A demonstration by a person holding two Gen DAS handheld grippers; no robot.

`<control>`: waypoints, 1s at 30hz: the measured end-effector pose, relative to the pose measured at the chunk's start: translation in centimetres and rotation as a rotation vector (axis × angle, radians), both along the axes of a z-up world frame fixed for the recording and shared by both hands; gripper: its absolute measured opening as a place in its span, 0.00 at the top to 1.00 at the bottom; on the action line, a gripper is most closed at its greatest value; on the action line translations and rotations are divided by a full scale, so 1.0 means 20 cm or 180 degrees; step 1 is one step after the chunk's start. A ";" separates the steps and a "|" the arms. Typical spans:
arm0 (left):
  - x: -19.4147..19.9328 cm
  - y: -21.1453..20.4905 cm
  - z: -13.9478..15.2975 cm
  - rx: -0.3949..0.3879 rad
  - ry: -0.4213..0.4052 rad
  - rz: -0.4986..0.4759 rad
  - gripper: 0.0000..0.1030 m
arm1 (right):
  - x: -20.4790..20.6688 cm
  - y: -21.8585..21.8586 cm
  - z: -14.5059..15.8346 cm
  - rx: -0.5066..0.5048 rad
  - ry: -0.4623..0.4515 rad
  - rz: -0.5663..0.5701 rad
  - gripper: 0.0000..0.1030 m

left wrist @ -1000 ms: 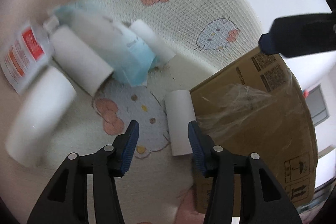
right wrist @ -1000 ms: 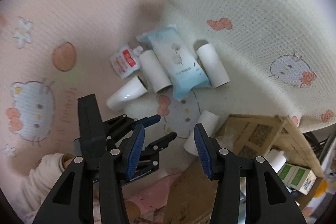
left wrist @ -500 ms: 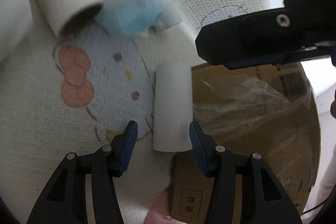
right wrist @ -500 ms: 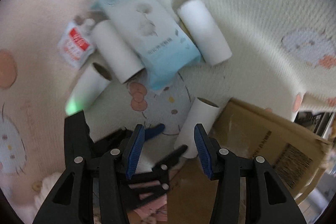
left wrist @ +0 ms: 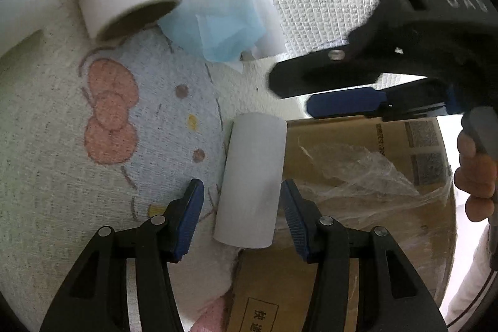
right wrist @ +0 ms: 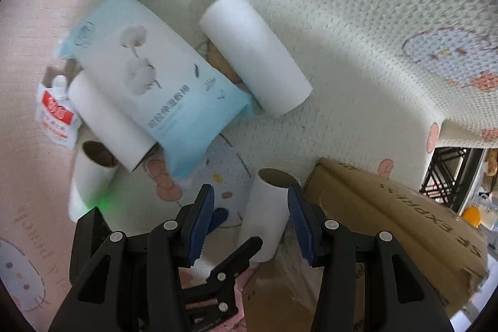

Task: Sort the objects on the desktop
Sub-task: 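Close the left tool on an upright white cardboard tube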

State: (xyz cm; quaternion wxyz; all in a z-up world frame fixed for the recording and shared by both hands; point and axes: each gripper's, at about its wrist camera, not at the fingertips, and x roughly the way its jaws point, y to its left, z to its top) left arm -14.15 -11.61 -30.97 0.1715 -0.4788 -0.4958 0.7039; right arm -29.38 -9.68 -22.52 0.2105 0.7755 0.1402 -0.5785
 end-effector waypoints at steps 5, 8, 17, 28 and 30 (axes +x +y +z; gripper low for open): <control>-0.02 0.04 0.01 -0.0034 -0.0016 -0.0126 0.45 | 0.00 -0.02 -0.09 0.0171 -0.0025 0.0014 0.56; -0.03 0.07 0.02 -0.0074 0.0013 -0.0161 0.45 | 0.00 -0.01 -0.14 0.0314 -0.0045 -0.0003 0.56; -0.04 0.13 0.05 -0.0329 0.0039 -0.0205 0.52 | 0.05 0.02 -0.17 0.0294 -0.0199 -0.0086 0.55; 0.13 0.00 0.07 -0.0363 0.0029 0.0246 0.52 | 0.08 0.04 -0.14 -0.0381 -0.0650 -0.0497 0.54; 0.17 -0.04 0.08 -0.0384 0.0013 0.0341 0.52 | 0.10 0.02 -0.12 -0.0560 -0.0677 -0.0513 0.54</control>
